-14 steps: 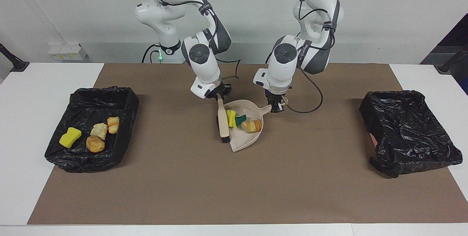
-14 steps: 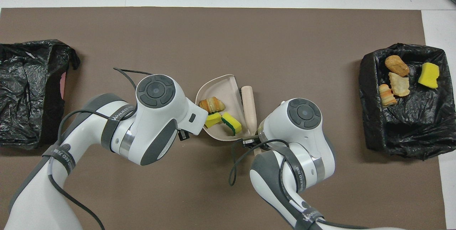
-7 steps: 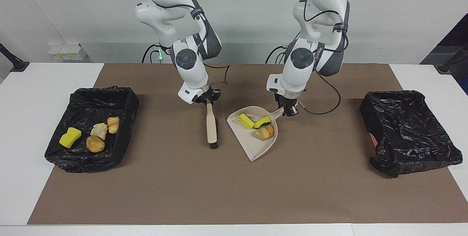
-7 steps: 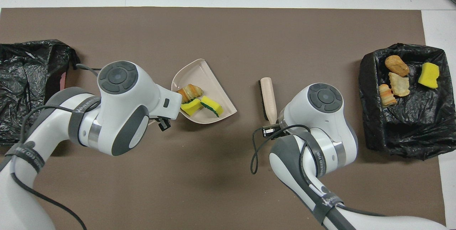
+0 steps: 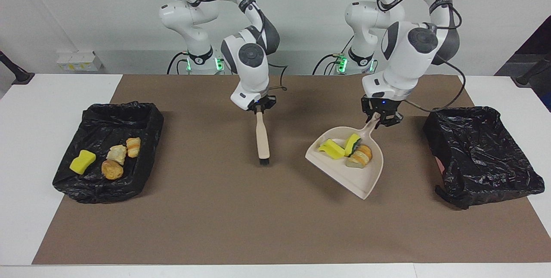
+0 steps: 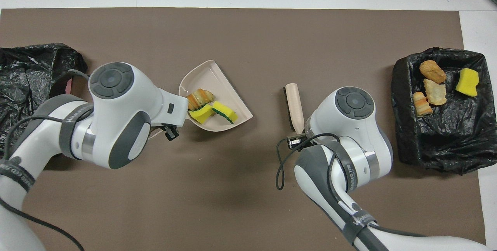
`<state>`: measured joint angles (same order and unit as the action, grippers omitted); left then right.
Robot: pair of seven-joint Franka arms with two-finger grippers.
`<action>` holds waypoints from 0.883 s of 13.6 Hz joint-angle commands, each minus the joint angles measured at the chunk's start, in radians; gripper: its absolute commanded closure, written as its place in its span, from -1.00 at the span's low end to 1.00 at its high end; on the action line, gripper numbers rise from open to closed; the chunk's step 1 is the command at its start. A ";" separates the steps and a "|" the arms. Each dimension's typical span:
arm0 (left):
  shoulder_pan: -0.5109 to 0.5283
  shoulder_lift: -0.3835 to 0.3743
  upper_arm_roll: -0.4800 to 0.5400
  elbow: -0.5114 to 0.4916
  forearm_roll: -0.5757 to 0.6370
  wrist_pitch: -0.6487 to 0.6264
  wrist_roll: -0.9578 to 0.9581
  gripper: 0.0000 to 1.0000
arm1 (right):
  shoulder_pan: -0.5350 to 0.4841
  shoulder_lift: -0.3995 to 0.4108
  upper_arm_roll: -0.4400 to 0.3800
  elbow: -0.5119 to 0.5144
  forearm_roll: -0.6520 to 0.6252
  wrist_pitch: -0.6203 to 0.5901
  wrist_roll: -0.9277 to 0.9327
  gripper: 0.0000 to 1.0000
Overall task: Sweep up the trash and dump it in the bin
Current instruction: 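Carry the loaded dustpan to the other black bag with the left gripper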
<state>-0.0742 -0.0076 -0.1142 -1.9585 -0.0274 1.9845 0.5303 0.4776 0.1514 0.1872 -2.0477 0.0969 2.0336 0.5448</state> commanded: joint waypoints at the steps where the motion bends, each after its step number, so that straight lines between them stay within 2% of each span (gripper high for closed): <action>1: 0.101 -0.052 -0.005 -0.013 -0.016 -0.025 -0.013 1.00 | 0.093 -0.012 -0.002 0.000 -0.019 -0.010 0.121 1.00; 4: 0.241 -0.043 -0.002 0.058 -0.017 -0.146 -0.001 1.00 | 0.189 -0.006 0.000 -0.011 -0.011 0.019 0.275 1.00; 6: 0.354 -0.035 -0.001 0.092 -0.057 -0.168 0.016 1.00 | 0.246 -0.004 0.000 -0.048 -0.005 0.057 0.331 1.00; 9: 0.541 -0.012 0.001 0.148 -0.081 -0.168 0.188 1.00 | 0.266 -0.006 0.001 -0.051 0.030 0.060 0.336 1.00; 11: 0.628 0.005 0.005 0.184 -0.040 -0.155 0.333 1.00 | 0.268 -0.006 0.001 -0.049 0.069 0.065 0.326 1.00; 12: 0.636 0.008 0.011 0.190 0.025 -0.145 0.377 1.00 | 0.266 0.000 0.000 -0.046 0.069 0.065 0.331 0.10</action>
<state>0.5289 -0.0273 -0.0939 -1.8204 -0.0633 1.8451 0.8291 0.7455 0.1545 0.1893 -2.0852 0.1437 2.0715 0.8685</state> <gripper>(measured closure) 0.687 0.740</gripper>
